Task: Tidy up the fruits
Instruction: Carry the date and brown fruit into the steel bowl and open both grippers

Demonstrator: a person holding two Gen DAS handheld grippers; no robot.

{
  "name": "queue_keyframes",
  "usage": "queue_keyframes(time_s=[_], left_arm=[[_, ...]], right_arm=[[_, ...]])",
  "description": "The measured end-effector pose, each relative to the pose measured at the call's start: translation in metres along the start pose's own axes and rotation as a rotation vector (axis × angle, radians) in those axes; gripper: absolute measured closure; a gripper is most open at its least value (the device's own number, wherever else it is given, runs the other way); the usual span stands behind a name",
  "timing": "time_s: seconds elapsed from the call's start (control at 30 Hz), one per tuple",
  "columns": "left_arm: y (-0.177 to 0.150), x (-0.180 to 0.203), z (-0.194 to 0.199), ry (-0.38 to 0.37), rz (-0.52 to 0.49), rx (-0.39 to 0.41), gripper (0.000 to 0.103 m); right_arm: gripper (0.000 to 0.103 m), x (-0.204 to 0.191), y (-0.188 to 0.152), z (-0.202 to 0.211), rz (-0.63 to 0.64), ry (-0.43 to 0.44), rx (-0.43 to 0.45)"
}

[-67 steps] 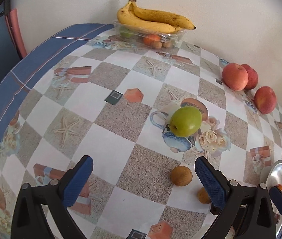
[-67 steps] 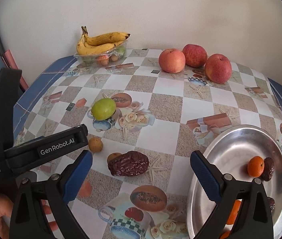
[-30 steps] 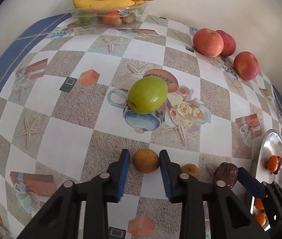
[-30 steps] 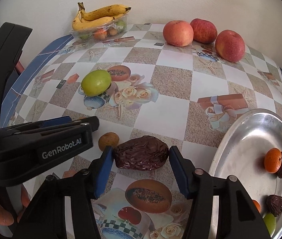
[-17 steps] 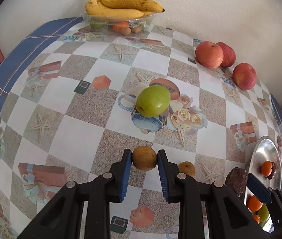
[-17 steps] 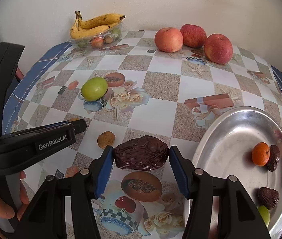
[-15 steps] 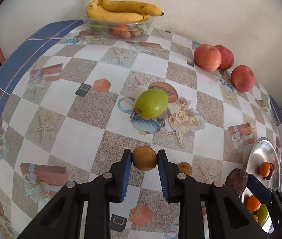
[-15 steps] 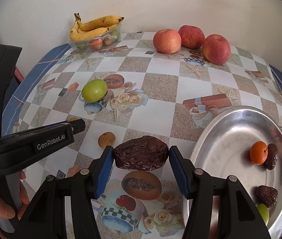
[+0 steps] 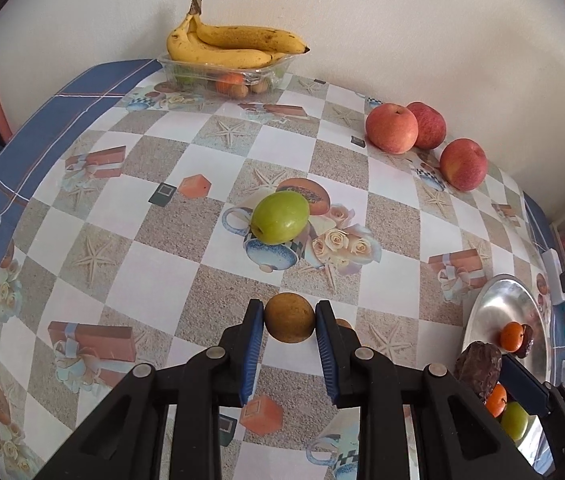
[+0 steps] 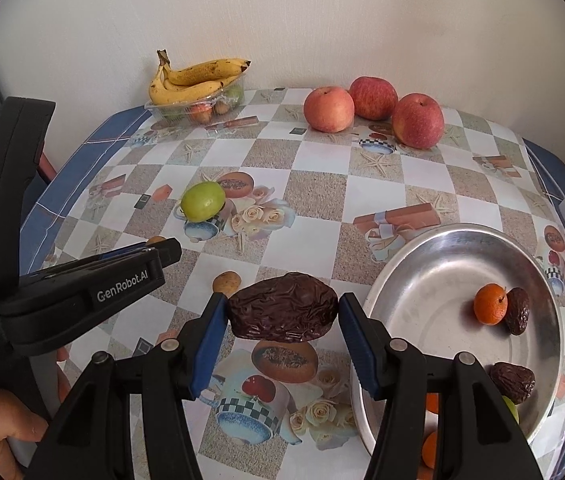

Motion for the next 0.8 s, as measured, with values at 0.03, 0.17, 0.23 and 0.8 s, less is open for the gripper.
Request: queue_keyframes(time_s=[0.03, 0.17, 0.23, 0.8], left_arm=[[-0.001, 0.002, 0.001, -0.002, -0.002, 0.000, 0.075], [-0.003, 0.009, 0.002, -0.006, -0.012, 0.005, 0.075], [-0.004, 0.014, 0.002, 0.000, -0.025, 0.005, 0.075], [-0.031, 0.101, -0.001, -0.011, -0.264, -0.004, 0.075]], right_arm=[[0.044, 0.001, 0.000, 0.002, -0.002, -0.001, 0.001], [0.044, 0.008, -0.002, 0.006, -0.013, -0.014, 0.002], [0.044, 0.016, -0.002, 0.006, -0.030, -0.021, -0.003], [0.044, 0.135, -0.024, 0.008, -0.347, -0.103, -0.048]])
Point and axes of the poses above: each gripper's, at about its wrist camera, not at the fingertips, and z roughly against the way its jaws point, x to its right, y to its top, the point moved 9 cm from there along -z, roughly the way its jaws point, and after that the axes turned 14 degrees about -x, right-handed, at the moved point
